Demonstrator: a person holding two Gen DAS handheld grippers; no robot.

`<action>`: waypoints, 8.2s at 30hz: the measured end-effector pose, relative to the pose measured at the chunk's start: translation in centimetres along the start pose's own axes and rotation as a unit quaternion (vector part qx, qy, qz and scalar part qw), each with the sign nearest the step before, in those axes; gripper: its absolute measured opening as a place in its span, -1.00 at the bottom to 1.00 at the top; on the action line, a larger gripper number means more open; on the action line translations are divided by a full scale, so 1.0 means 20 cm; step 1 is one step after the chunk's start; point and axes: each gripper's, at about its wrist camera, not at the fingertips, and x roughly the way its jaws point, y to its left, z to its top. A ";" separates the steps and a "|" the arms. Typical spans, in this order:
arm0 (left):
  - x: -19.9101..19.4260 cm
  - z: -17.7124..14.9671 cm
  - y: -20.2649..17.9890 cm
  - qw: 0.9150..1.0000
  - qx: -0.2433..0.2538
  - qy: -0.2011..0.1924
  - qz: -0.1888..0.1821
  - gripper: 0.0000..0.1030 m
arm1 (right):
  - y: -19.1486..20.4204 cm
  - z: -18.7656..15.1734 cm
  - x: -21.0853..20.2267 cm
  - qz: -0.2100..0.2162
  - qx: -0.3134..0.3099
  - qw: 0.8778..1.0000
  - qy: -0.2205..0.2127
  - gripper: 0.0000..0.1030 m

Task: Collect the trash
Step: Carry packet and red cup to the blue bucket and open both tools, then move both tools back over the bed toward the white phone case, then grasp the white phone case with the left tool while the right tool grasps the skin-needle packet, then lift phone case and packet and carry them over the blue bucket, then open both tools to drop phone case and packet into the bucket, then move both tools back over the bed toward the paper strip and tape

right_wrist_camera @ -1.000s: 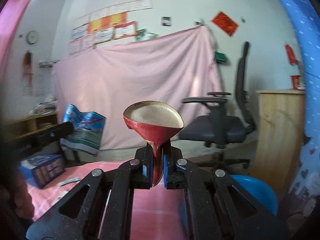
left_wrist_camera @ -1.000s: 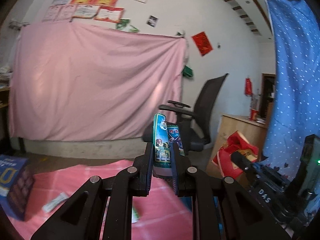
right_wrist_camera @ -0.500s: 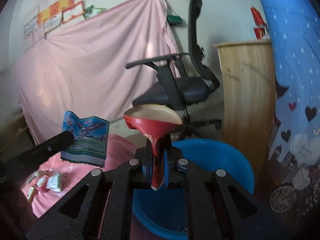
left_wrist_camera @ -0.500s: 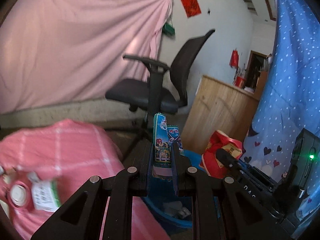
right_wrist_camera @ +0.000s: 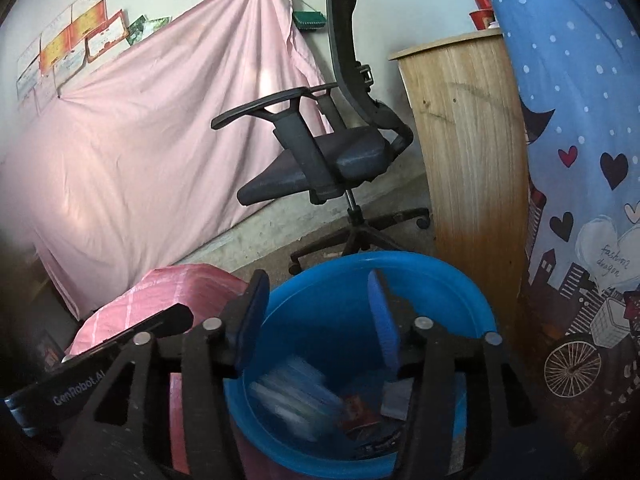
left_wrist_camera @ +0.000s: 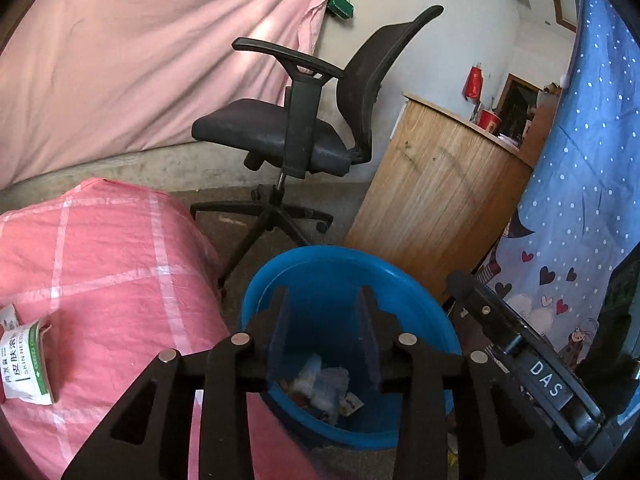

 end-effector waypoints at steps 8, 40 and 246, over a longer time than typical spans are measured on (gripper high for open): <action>-0.17 0.01 0.05 0.998 -0.015 -0.050 0.028 -0.18 | 0.06 0.04 -0.09 0.007 -0.017 0.999 -0.051 0.81; -1.21 -0.43 0.59 0.920 -0.049 -0.269 0.282 0.95 | 0.91 -0.23 -0.46 0.183 -0.175 0.950 -0.185 1.00; -1.21 -0.60 0.99 0.930 -0.037 -0.176 0.322 0.95 | 1.28 -0.44 -0.08 0.222 -0.276 0.935 -0.030 1.00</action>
